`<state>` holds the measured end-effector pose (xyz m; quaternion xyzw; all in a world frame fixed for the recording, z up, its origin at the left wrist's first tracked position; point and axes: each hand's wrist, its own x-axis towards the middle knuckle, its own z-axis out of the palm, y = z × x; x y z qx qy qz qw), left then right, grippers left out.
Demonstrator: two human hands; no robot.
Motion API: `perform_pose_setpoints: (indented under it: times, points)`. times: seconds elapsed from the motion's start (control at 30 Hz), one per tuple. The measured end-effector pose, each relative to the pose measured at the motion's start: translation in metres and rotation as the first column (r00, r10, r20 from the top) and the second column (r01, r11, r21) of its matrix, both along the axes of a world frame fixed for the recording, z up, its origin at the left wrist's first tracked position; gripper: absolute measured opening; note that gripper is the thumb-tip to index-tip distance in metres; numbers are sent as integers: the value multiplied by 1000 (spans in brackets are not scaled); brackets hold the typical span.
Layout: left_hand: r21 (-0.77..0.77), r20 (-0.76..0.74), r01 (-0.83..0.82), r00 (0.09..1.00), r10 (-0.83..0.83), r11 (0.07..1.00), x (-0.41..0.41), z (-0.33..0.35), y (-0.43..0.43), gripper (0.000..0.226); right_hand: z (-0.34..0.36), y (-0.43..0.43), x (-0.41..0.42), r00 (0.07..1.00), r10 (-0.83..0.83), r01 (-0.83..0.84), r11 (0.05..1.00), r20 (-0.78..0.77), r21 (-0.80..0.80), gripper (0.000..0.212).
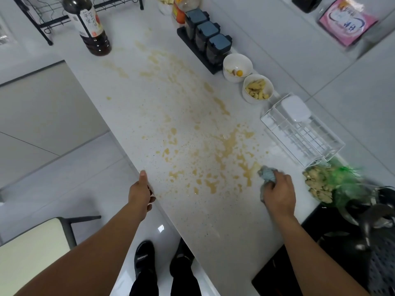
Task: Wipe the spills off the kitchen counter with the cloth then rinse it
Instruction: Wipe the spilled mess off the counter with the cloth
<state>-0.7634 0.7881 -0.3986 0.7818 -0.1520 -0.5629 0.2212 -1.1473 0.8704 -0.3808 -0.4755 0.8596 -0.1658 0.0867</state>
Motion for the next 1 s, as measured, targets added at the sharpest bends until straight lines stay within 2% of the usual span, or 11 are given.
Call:
perform_pose_setpoints:
  times: [0.07,0.17,0.2,0.3,0.43,0.57,0.7,0.73,0.83,0.93,1.0]
  points:
    - [-5,-1,17,1000,-17,1000,0,0,0,62,1,1,11,998,-53,53,999,-42,-3,39]
    - [-10,0,39,999,-39,999,1,1,-1,64,-2,10,19,935,321,-320,947,-149,27,41]
    - [-11,-1,49,999,-49,999,1,1,-1,64,-2,11,16,943,306,-304,952,-128,35,40]
    - [-9,-6,60,998,-60,998,2,1,-1,62,0,8,19,998,-23,24,1000,-60,15,39]
    - [-10,-13,54,998,-55,998,2,2,-1,62,-3,13,36,927,331,-331,943,-178,31,40]
    - [-14,-13,61,998,-61,998,3,1,-1,61,-3,17,37,993,-85,87,996,-84,11,35]
    - [-19,-23,68,997,-69,997,3,1,0,61,-3,25,53,917,372,-370,928,-147,40,38]
    - [-20,-25,75,997,-76,997,3,1,0,61,-1,25,49,945,313,-310,950,-93,38,35]
    - [-19,-28,90,996,-90,996,4,1,-1,61,2,23,52,993,-119,119,993,1,18,33]
    - [-19,-27,101,994,-101,995,4,2,-1,60,0,27,72,958,270,-269,963,-98,26,39]
    - [-19,-23,112,993,-113,993,5,2,-1,59,-1,30,67,945,315,-314,949,-89,33,37]
